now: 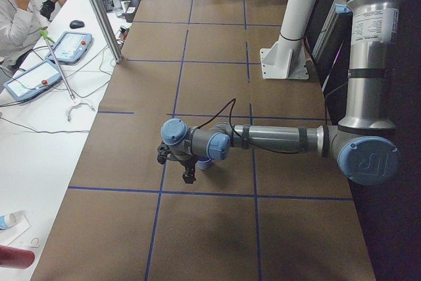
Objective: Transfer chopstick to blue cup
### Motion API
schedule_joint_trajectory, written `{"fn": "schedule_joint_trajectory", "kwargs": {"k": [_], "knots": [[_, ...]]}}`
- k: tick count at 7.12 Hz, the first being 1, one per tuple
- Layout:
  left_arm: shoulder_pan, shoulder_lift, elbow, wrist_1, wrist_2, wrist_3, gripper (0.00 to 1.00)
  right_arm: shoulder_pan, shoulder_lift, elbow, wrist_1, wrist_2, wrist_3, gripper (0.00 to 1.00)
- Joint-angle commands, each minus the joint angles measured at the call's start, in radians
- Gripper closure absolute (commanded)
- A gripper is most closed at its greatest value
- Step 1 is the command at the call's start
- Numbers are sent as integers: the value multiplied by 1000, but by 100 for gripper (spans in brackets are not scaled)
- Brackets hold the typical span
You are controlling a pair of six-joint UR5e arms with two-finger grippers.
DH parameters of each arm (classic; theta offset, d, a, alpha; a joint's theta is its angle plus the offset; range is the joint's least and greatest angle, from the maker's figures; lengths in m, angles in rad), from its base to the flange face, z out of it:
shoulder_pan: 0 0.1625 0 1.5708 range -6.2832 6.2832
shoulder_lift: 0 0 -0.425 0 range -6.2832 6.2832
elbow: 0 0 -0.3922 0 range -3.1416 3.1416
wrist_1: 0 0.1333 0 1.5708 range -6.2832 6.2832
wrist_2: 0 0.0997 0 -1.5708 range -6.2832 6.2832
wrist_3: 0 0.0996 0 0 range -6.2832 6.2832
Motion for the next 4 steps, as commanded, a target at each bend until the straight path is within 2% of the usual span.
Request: {"fn": "schedule_joint_trajectory", "kwargs": {"k": [1,3,4], "knots": [[39,-1,15,-48,-6,-42,0,-1,0,0,0,0,1,0],[43,-1,15,-69,-6,-43,0,-1,-3,0,0,0,1,0],[49,-1,15,-71,-6,-44,27,-1,-3,0,0,0,1,0]]}}
